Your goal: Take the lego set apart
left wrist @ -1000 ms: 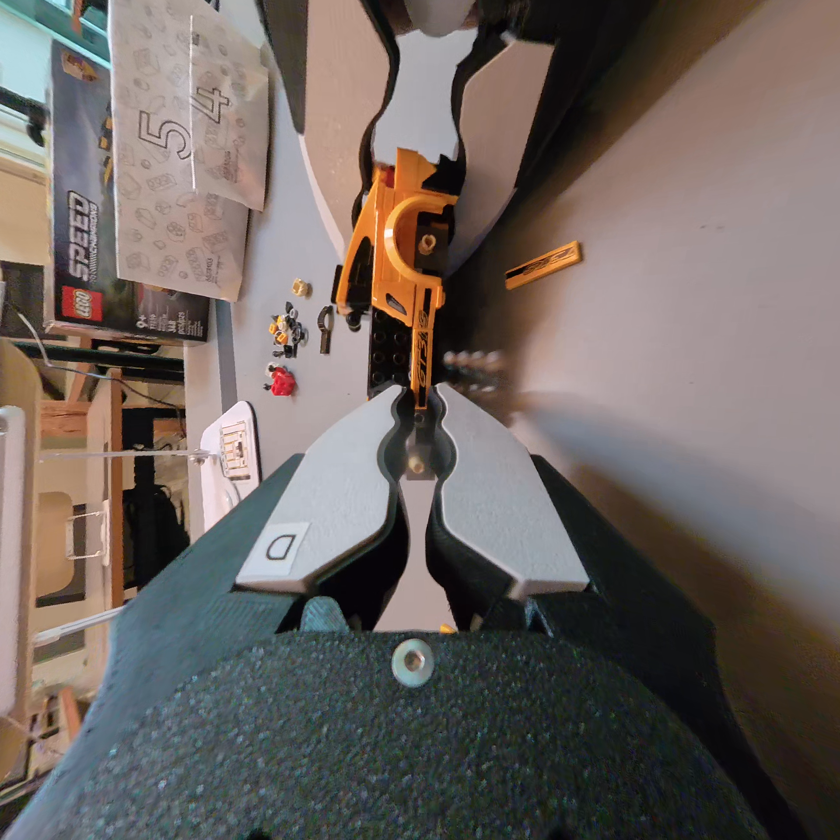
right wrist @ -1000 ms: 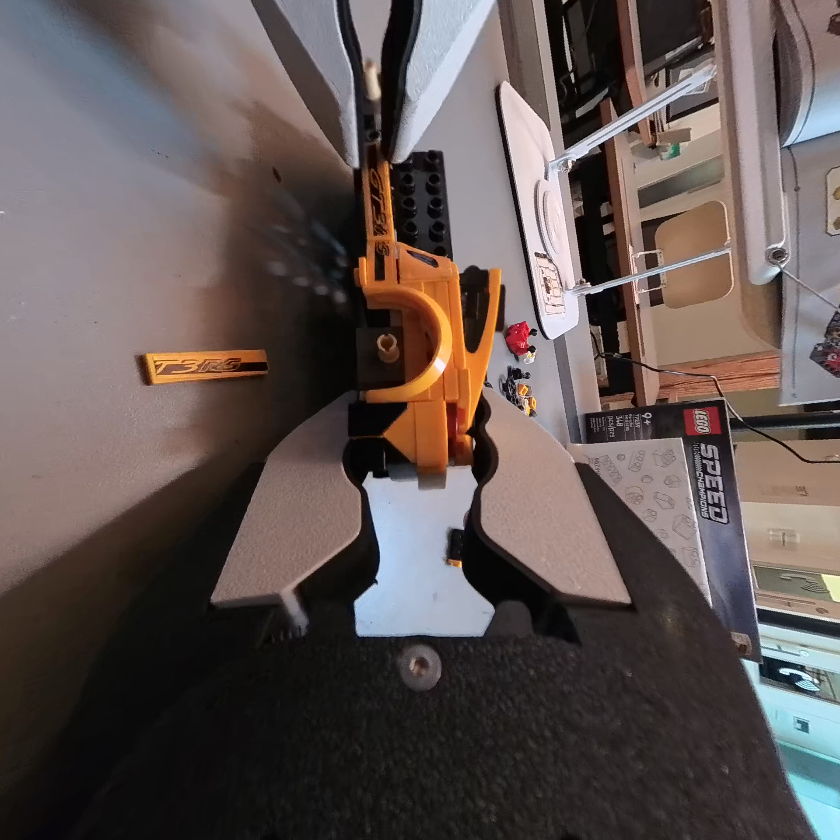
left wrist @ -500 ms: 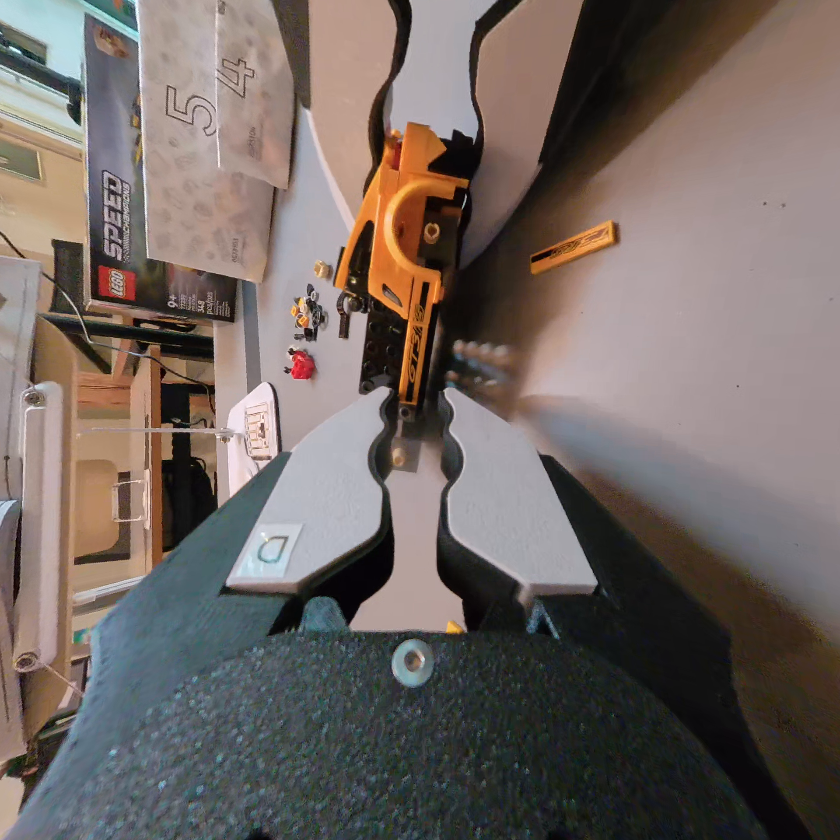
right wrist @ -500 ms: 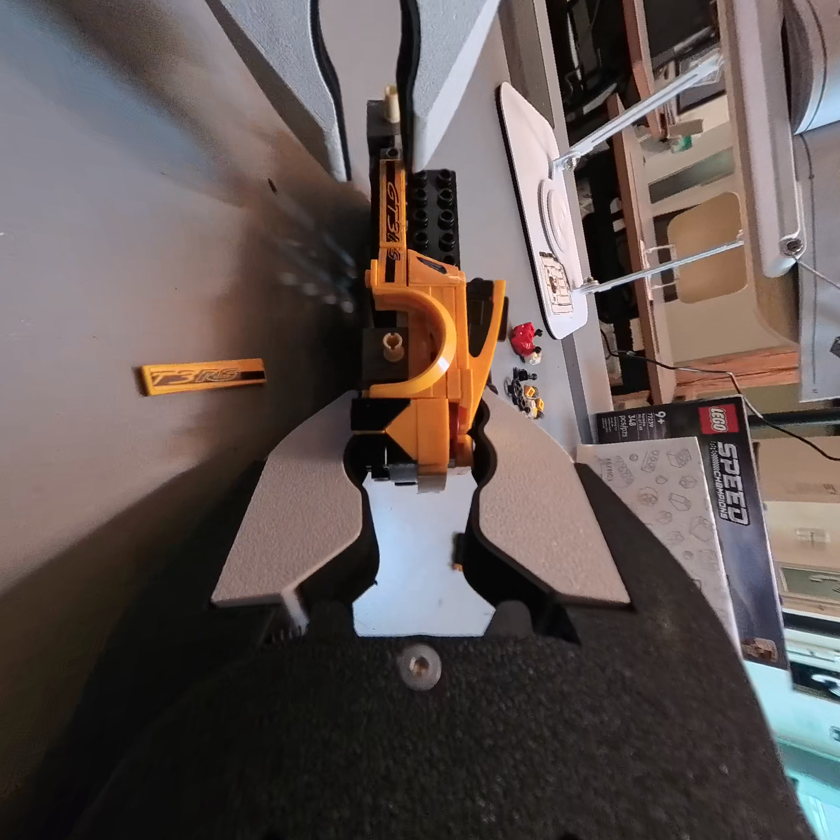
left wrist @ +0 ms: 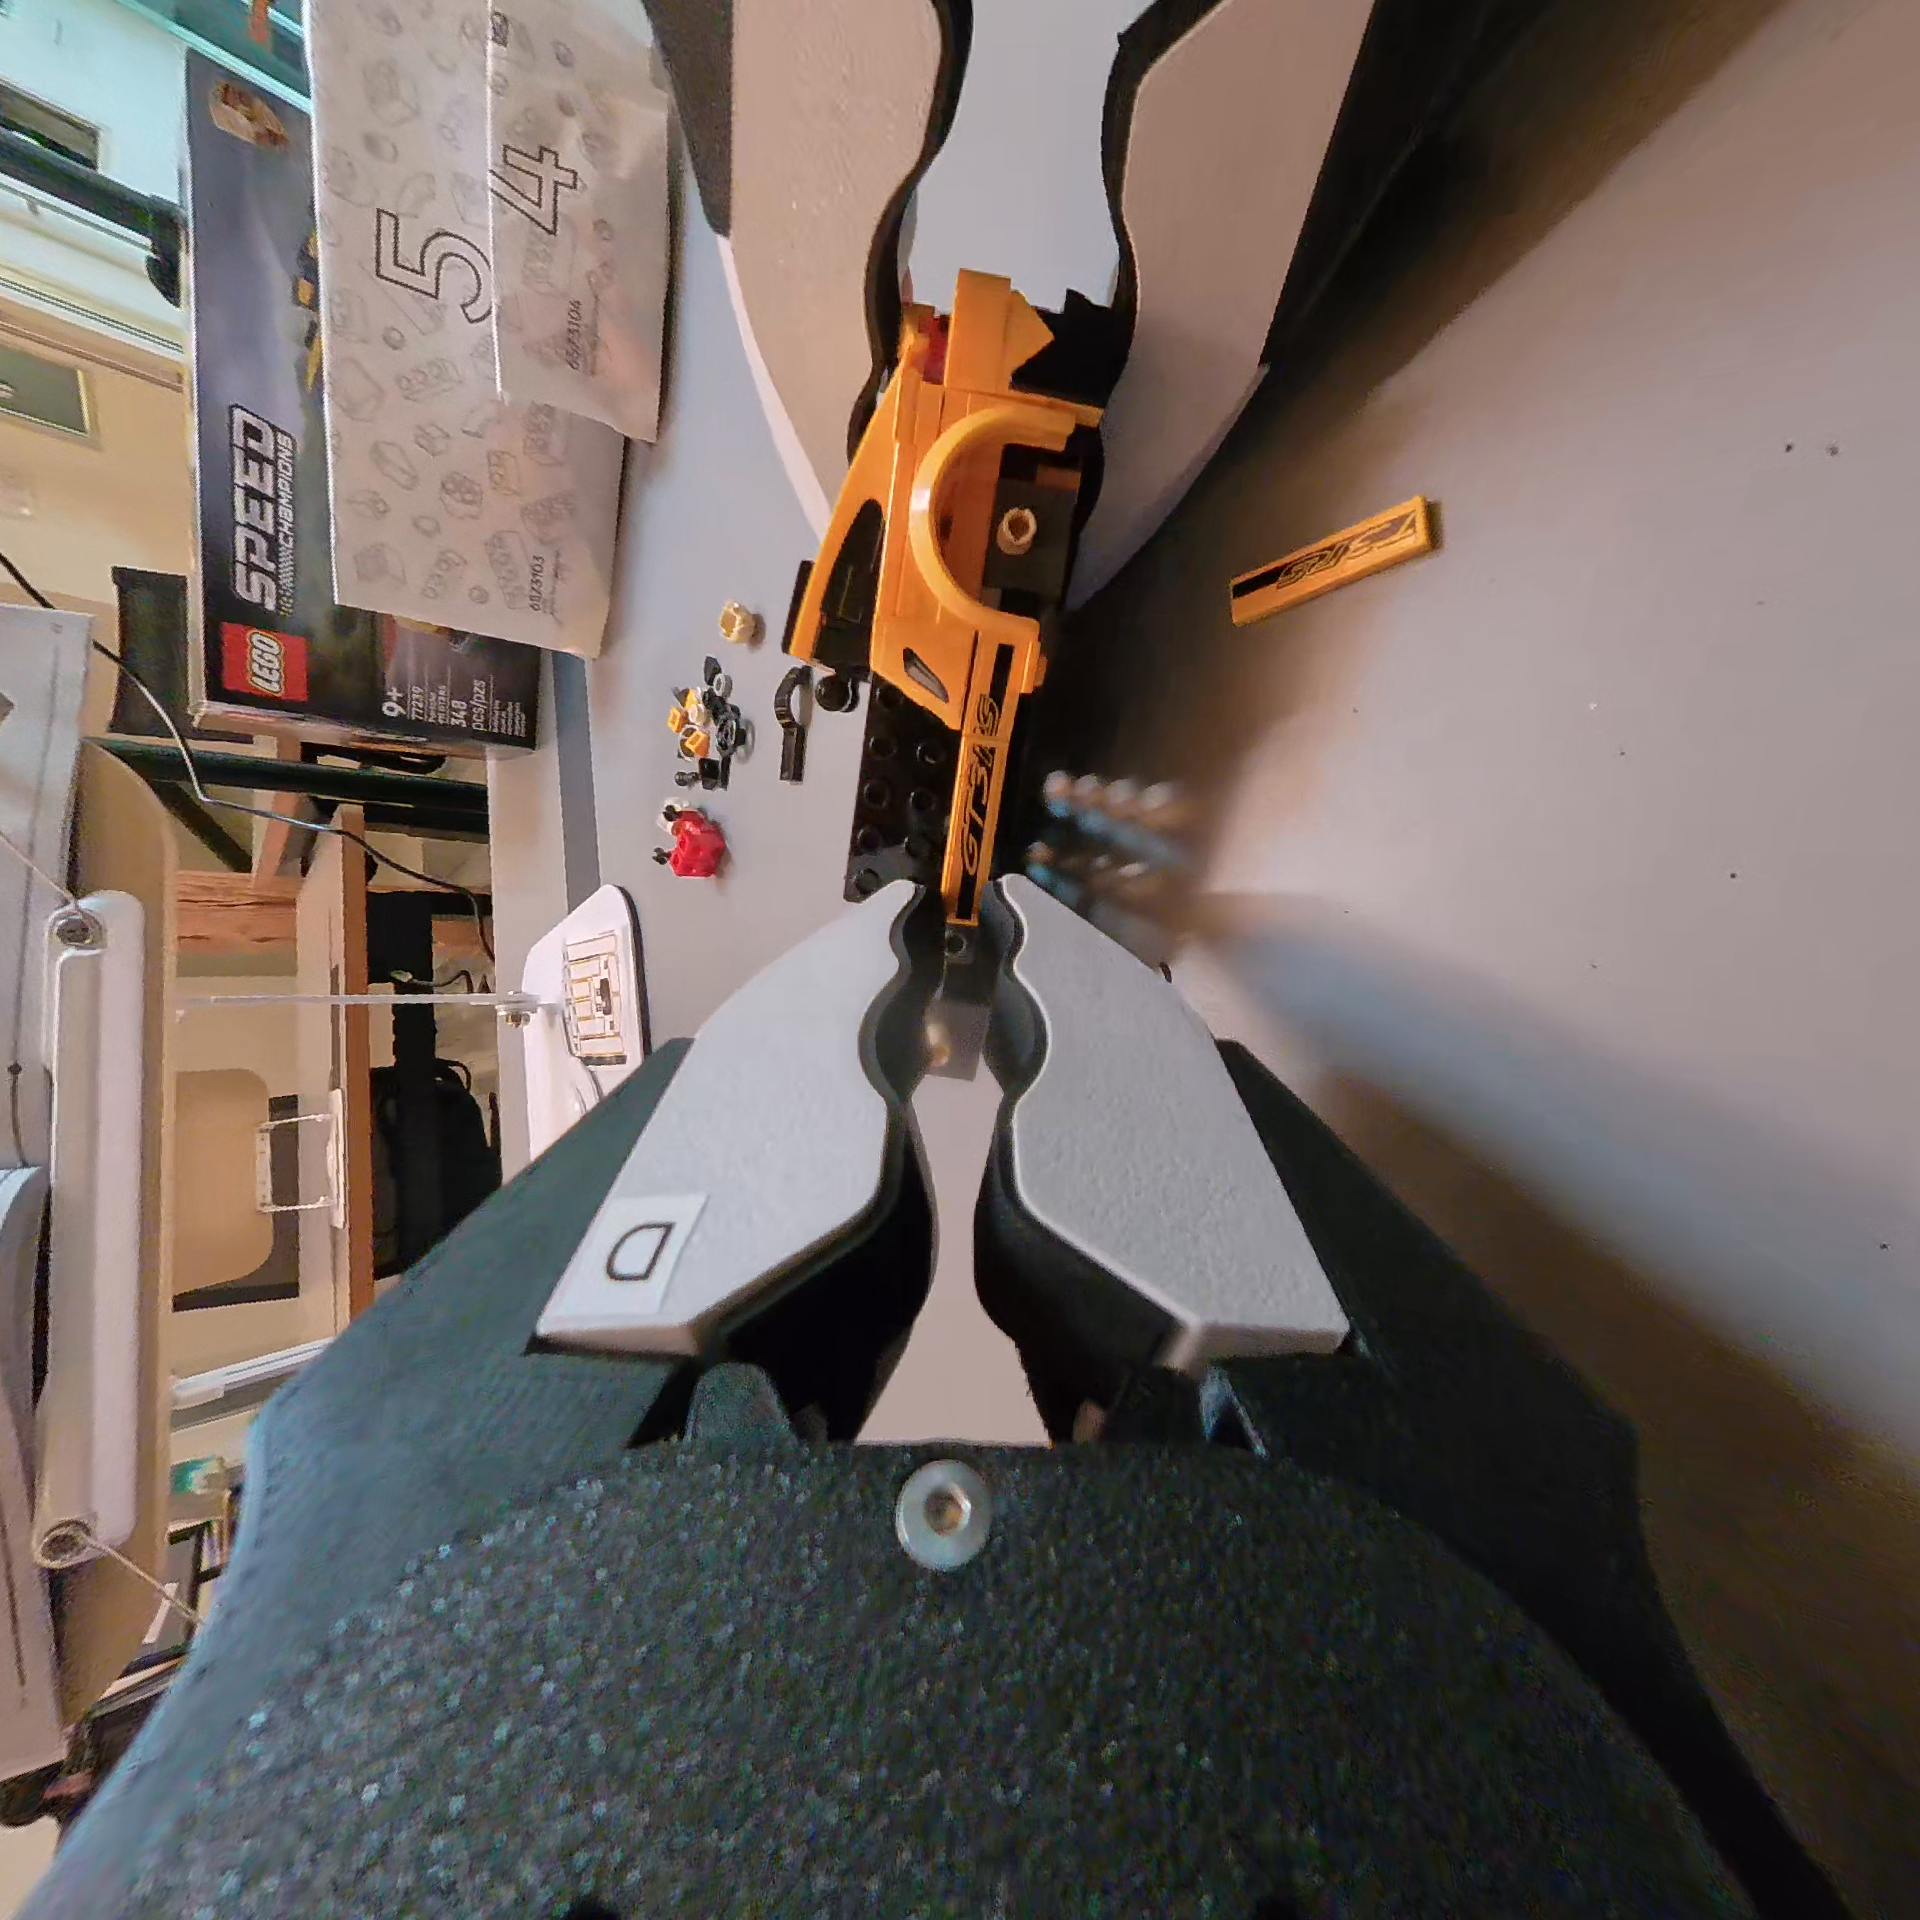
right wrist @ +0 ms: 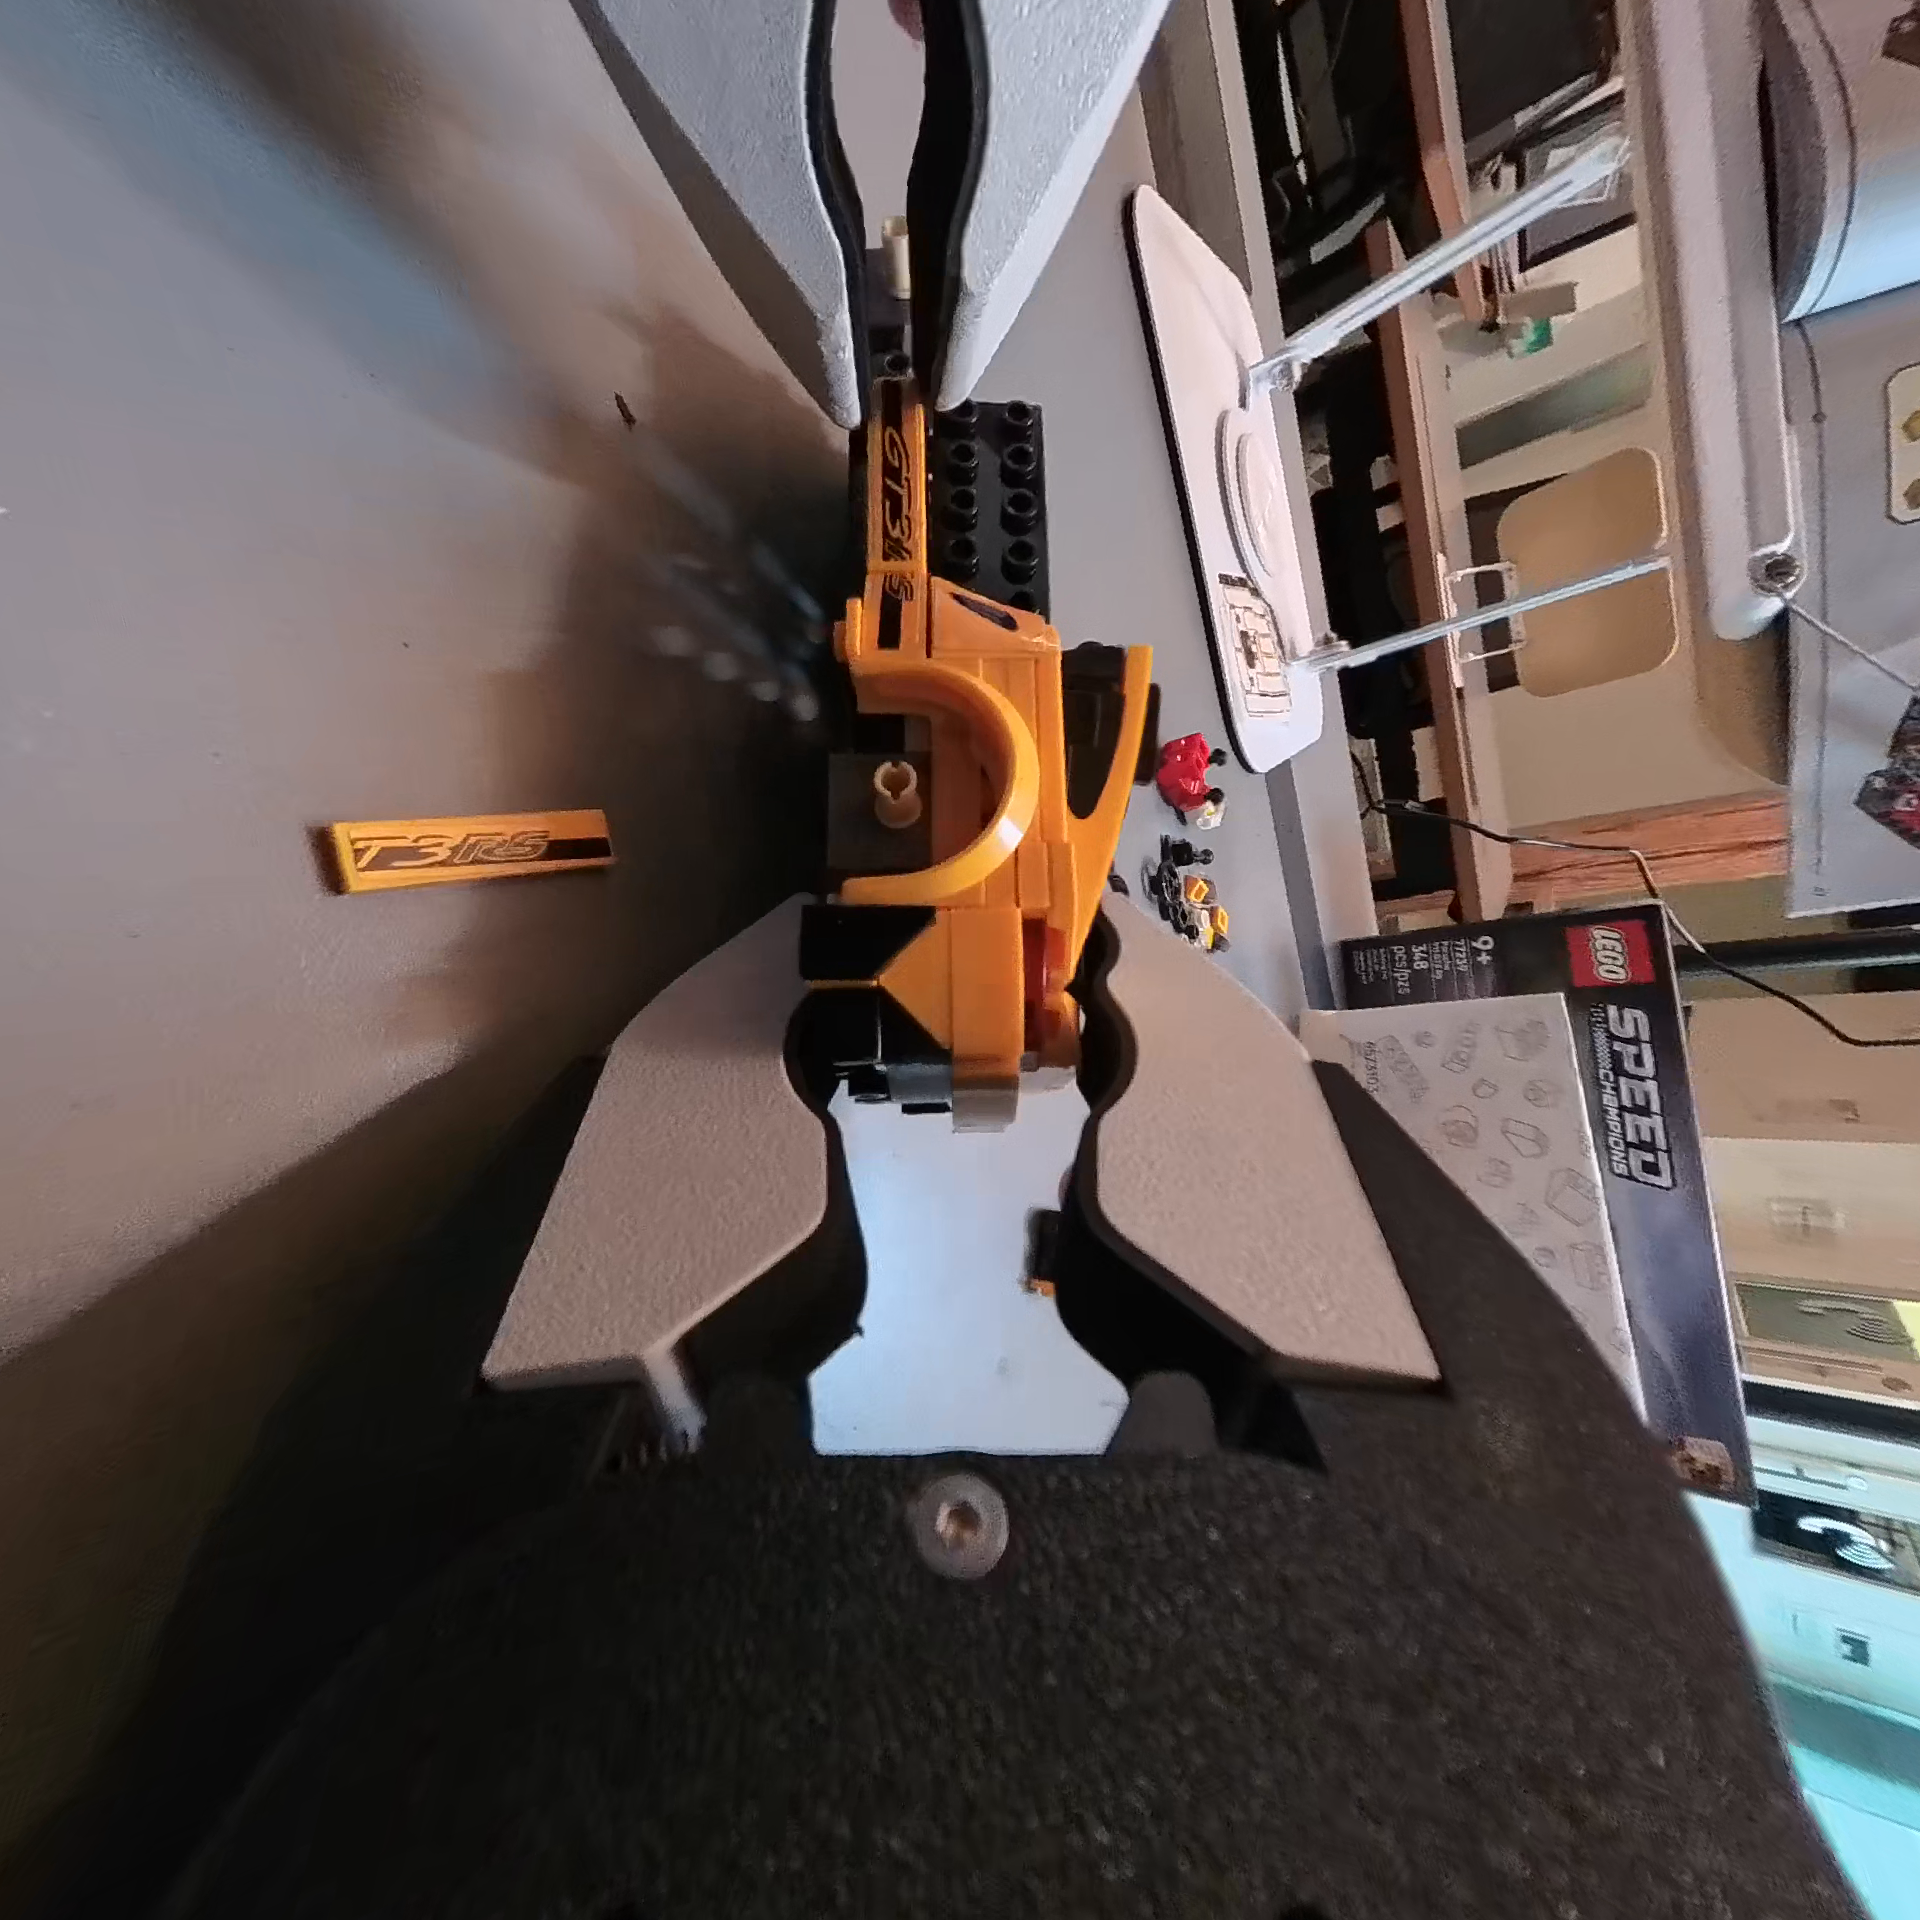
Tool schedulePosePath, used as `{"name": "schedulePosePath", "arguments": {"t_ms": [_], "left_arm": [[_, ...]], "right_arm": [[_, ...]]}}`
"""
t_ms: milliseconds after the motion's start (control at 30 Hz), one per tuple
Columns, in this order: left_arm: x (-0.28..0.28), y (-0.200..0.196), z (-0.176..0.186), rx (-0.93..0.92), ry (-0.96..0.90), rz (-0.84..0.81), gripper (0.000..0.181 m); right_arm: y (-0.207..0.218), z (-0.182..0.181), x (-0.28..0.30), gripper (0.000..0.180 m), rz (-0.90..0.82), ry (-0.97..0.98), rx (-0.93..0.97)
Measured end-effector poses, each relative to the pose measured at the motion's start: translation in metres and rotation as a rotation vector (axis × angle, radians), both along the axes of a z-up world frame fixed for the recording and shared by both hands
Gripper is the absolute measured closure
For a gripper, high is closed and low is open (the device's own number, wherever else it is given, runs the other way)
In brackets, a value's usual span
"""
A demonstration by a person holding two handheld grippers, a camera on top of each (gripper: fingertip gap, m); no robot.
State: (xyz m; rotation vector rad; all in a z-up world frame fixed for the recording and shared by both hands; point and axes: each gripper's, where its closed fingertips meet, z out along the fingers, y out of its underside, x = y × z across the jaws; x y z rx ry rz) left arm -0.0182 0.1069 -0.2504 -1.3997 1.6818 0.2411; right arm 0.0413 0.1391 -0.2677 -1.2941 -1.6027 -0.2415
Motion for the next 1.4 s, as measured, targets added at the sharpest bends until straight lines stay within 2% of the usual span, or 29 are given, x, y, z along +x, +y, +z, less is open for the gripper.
{"name": "schedulePosePath", "arguments": {"t_ms": [233, 267, 333, 367, 467, 533, 600, 667, 800, 967, 1100, 1400], "left_arm": [[0.004, -0.016, 0.003, -0.044, -0.008, 0.008, 0.178], [0.008, -0.025, 0.009, -0.053, -0.045, -0.008, 0.179], [0.041, -0.070, 0.022, -0.164, -0.167, -0.159, 0.180], [0.053, -0.082, 0.017, -0.121, -0.125, -0.204, 0.180], [0.042, -0.063, 0.019, -0.154, -0.181, -0.112, 0.180], [0.028, -0.046, 0.032, -0.077, -0.202, -0.058, 0.180], [0.013, -0.031, 0.032, -0.018, -0.148, -0.010, 0.178], [0.000, -0.018, 0.022, 0.024, -0.072, 0.026, 0.166], [-0.006, -0.004, 0.011, 0.049, -0.026, 0.068, 0.164], [-0.013, 0.005, -0.001, 0.053, 0.012, 0.088, 0.169], [-0.013, 0.005, 0.001, -0.024, -0.069, 0.074, 0.169], [-0.015, 0.004, 0.006, -0.028, -0.135, 0.042, 0.169]], "right_arm": [[0.002, -0.001, 0.000, 0.136, -0.015, -0.002, 0.013], [0.003, -0.001, 0.001, 0.135, -0.019, 0.000, 0.015], [0.006, -0.002, -0.001, 0.136, -0.048, 0.014, -0.018], [0.007, -0.001, -0.004, 0.136, -0.048, 0.006, -0.011], [0.005, -0.001, -0.002, 0.136, -0.037, 0.003, -0.001], [0.005, 0.000, 0.000, 0.136, -0.040, -0.001, 0.006], [0.005, 0.000, -0.001, 0.136, -0.036, 0.004, -0.004], [0.005, 0.000, -0.001, 0.136, -0.038, 0.007, -0.009], [0.003, -0.001, -0.003, 0.136, -0.026, 0.010, -0.027], [-0.003, -0.001, -0.007, 0.136, 0.006, 0.024, -0.047], [-0.003, -0.001, -0.007, 0.136, 0.012, 0.024, -0.049], [-0.002, 0.000, -0.006, 0.136, 0.013, 0.018, -0.045]]}}
